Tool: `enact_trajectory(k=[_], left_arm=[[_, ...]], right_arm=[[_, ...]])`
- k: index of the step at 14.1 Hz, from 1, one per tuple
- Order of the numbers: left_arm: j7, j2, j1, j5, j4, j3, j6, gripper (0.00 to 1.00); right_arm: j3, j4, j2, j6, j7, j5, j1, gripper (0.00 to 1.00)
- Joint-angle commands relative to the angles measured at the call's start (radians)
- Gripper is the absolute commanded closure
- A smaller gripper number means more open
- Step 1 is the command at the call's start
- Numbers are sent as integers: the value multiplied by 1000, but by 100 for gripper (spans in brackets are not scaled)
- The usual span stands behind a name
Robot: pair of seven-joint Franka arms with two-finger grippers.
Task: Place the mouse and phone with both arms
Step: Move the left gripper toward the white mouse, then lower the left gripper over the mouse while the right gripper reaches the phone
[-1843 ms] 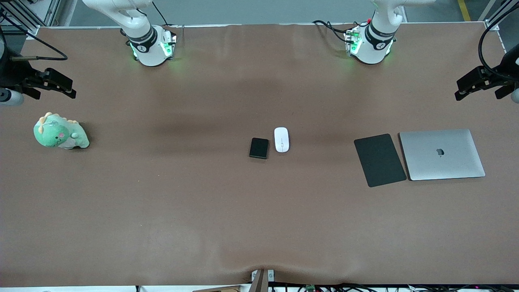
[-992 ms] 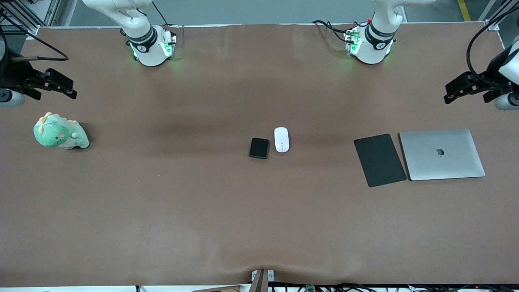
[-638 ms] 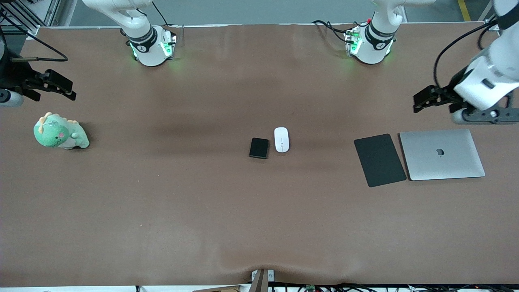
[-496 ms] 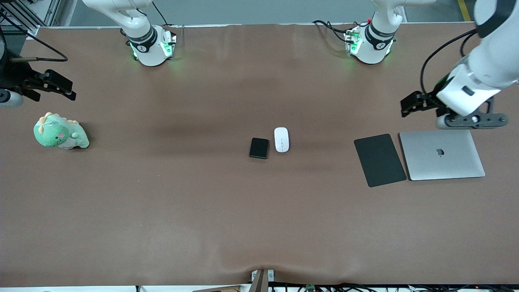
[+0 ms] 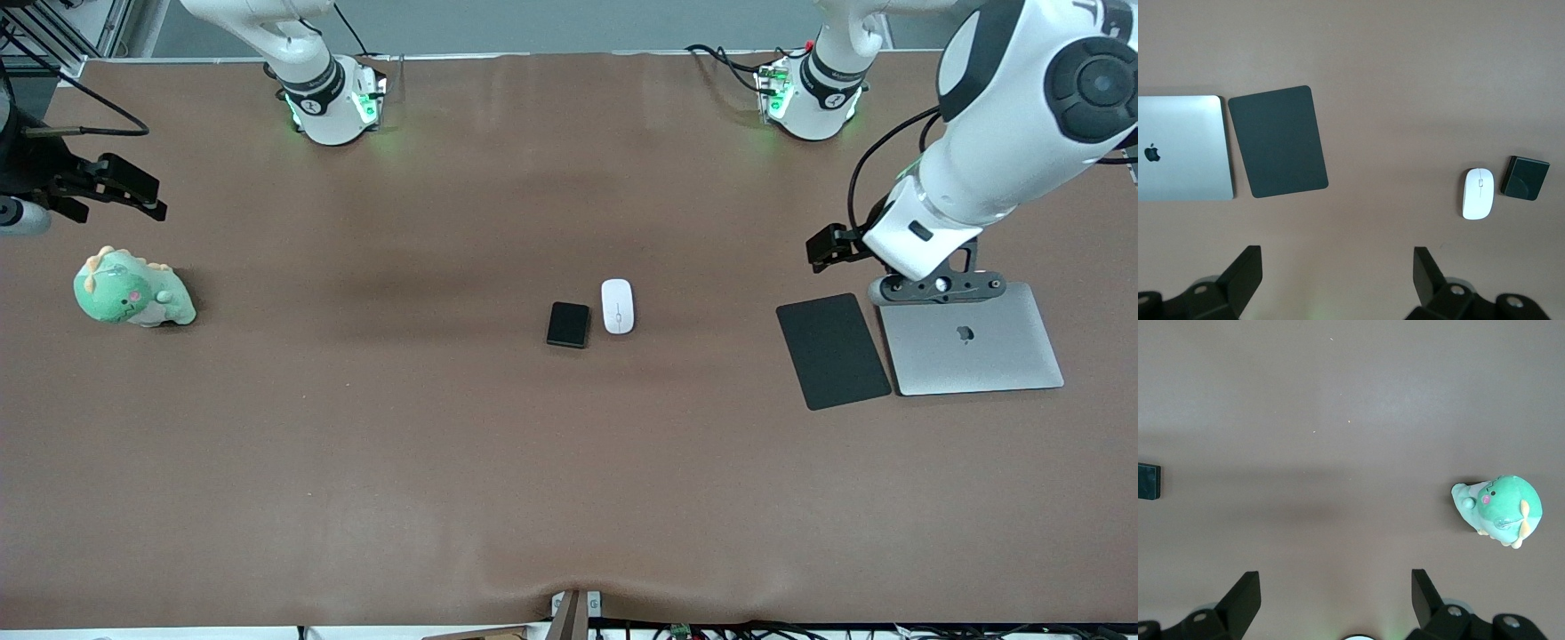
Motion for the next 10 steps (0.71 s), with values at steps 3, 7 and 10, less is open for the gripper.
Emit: enact_trajectory(k=[3, 7, 10], left_arm=[[-147, 48, -91, 83, -3, -3, 29, 0], [-151, 76, -111, 87, -5, -4, 55, 0], [-153, 86, -106, 87, -5, -3, 64, 0]], right_arm=[[2, -6, -3, 7, 4, 10, -3, 0], [2, -1, -2, 34, 2, 10, -5, 0], [0, -4, -2, 44, 2, 8, -8, 0]])
